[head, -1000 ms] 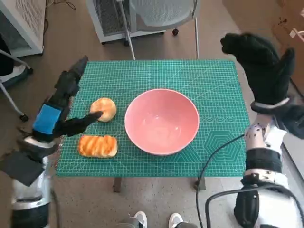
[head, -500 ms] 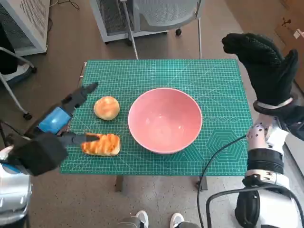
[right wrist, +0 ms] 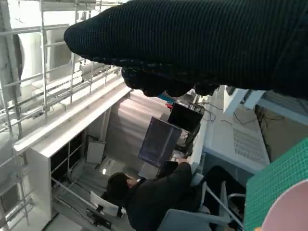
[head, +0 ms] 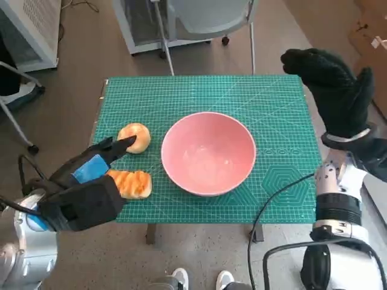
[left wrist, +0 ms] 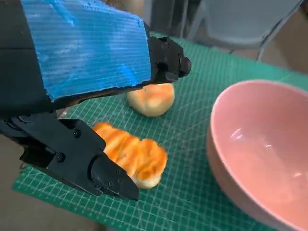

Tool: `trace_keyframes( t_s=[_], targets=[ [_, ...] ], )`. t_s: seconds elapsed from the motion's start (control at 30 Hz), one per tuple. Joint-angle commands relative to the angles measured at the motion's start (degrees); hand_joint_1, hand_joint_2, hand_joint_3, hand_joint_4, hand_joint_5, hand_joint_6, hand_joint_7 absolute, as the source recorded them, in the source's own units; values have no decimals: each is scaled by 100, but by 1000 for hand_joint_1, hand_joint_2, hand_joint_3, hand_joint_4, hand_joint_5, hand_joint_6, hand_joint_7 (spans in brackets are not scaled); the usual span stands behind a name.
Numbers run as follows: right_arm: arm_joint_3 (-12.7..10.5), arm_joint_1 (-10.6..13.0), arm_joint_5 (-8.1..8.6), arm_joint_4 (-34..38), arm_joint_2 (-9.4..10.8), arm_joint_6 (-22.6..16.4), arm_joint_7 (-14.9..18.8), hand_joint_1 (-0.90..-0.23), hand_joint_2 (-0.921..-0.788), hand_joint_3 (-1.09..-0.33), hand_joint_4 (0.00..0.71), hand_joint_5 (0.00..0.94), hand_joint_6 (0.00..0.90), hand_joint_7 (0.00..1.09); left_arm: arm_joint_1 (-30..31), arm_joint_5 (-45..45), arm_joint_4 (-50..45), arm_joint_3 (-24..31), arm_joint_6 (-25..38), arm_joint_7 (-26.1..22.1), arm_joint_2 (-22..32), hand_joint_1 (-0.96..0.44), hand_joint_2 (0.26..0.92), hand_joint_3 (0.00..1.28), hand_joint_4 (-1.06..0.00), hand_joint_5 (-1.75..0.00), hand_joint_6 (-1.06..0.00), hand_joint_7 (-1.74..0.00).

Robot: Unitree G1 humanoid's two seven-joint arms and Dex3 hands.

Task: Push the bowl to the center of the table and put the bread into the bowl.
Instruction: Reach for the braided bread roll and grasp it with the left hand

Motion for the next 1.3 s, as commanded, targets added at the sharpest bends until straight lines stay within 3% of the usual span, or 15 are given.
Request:
trace_keyframes(
  t_s=[0.03,0.67,1.03,1.3],
  targets=[
    [21,94,70,94,30,180,78,-647,-921,-678,286,4,401,7,-163,173,268,-252,143,-80,99,-122,691,13,-44,-1,-215,-9],
    [64,122,81,128,78,198,128,-651,-921,-675,292,3,412,7,-684,759,1803,-1153,55,26,-165,-229,708,9,-54,-3,-231,-5],
    [81,142,94,42,107,198,103,-655,-921,-673,291,2,410,5,-1189,918,3400,-1537,-278,171,-584,-253,717,9,-50,0,-239,-5],
    [79,170,116,2,130,195,128,-648,-921,-672,290,1,409,4,-1465,1085,4311,-1772,-578,265,-897,-179,735,13,-61,-5,-269,-14]
  ],
)
